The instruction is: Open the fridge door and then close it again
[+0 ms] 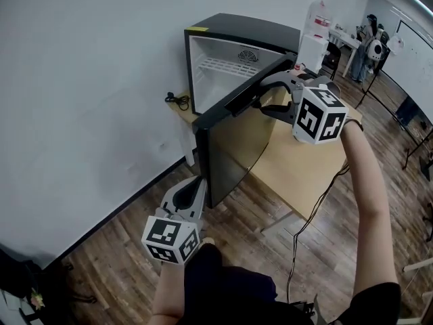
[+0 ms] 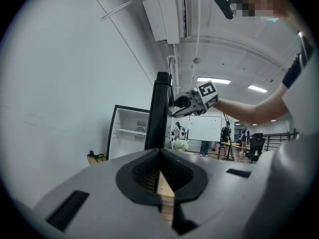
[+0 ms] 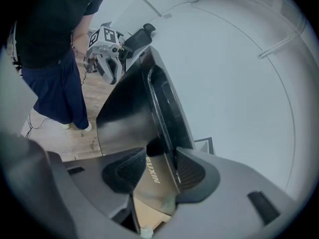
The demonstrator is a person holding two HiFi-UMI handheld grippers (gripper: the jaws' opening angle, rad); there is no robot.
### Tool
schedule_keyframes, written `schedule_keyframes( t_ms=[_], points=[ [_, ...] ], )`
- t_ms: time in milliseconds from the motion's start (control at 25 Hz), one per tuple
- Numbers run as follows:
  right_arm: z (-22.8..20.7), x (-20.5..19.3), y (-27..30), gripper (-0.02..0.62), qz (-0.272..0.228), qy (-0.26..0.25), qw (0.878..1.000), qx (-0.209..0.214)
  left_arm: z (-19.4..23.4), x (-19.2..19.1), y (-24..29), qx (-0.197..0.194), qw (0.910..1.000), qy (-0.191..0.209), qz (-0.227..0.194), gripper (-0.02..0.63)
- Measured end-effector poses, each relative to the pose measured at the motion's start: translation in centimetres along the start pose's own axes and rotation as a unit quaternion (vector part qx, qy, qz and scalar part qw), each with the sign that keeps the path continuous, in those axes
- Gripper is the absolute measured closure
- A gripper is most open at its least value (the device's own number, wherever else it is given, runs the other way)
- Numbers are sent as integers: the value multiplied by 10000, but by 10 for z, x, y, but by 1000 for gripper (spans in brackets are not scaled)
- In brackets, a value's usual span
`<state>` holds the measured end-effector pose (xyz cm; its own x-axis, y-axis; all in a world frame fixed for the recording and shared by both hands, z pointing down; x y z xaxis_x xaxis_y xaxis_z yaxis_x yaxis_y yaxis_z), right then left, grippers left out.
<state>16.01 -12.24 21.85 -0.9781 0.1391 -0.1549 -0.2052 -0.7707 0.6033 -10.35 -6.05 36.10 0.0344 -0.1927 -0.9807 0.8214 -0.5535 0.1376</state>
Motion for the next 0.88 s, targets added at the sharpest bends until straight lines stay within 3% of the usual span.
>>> schedule_keyframes(
  t_ms=[520, 880],
  points=[
    [35, -30, -60, 426, 805, -435, 9956, 222, -53, -3, 10, -591, 9982, 84, 79, 600],
    [41, -34, -66, 426, 1162, -560, 9914, 216, -66, -12, 6, -751, 9971, 49, 101, 600]
  ],
)
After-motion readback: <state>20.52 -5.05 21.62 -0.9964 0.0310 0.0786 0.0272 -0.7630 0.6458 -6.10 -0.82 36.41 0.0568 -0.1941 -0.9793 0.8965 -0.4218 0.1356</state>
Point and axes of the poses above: the fingertips, and each gripper's own axes: y forward along the fingers, z to its left, x out of its top, the point moved 9 cm from there along -y, backward along the fingers, and after that the axes turned 3 degrees about z, right-handed, at the moved point
